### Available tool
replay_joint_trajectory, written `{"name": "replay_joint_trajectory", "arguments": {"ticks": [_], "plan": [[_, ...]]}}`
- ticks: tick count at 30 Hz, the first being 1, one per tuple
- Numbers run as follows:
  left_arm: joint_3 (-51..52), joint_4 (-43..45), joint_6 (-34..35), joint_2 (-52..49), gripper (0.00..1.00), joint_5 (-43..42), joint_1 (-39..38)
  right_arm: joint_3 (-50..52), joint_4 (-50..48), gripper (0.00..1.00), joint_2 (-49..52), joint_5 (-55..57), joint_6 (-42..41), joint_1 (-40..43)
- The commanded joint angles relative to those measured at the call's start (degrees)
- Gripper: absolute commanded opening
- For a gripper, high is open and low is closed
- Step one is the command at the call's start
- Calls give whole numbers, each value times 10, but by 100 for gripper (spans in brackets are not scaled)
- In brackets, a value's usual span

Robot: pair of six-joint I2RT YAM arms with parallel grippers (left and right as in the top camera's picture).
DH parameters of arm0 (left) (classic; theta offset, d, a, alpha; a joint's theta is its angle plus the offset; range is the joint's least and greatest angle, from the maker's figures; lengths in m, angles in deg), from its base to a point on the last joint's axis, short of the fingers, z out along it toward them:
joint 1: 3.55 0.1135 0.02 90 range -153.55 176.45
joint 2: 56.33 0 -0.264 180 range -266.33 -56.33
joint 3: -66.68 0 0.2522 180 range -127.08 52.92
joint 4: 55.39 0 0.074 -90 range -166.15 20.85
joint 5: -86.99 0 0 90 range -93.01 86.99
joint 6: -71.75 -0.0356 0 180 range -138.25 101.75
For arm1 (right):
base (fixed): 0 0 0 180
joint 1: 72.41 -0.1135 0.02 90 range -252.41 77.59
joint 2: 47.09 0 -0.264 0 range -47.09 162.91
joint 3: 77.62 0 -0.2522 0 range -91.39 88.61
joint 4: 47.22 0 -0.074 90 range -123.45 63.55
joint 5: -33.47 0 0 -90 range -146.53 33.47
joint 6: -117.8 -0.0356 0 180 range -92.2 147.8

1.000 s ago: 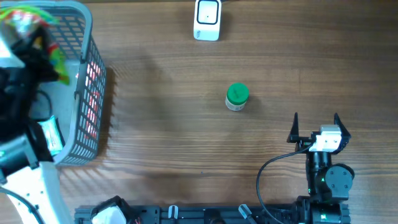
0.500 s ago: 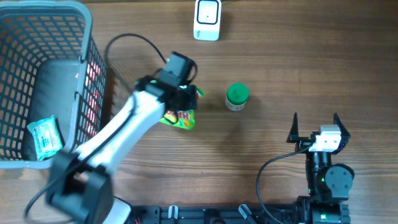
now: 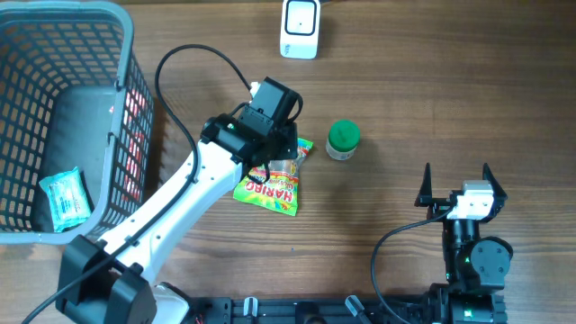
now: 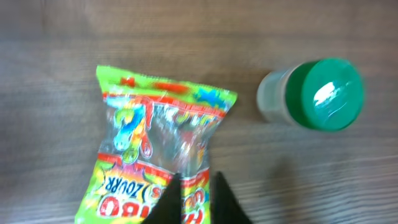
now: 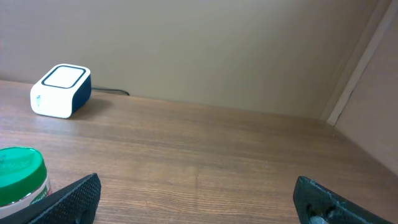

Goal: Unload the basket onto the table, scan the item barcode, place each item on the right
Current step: 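Place the Haribo bag on the table left of the jar, release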

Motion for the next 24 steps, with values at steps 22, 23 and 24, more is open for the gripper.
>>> {"name": "replay_joint_trajectory", "arguments": {"ticks": [22,23,24], "plan": [[134,179,43,-89,4,-28,12,1,-2,100,-2,-5,6,-2],[116,162,37,-82,4,-28,16,1,-2,100,-2,-5,6,-2],[92,141,21,-69,5,-28,20,1,-2,99,-2,-5,7,-2]]}}
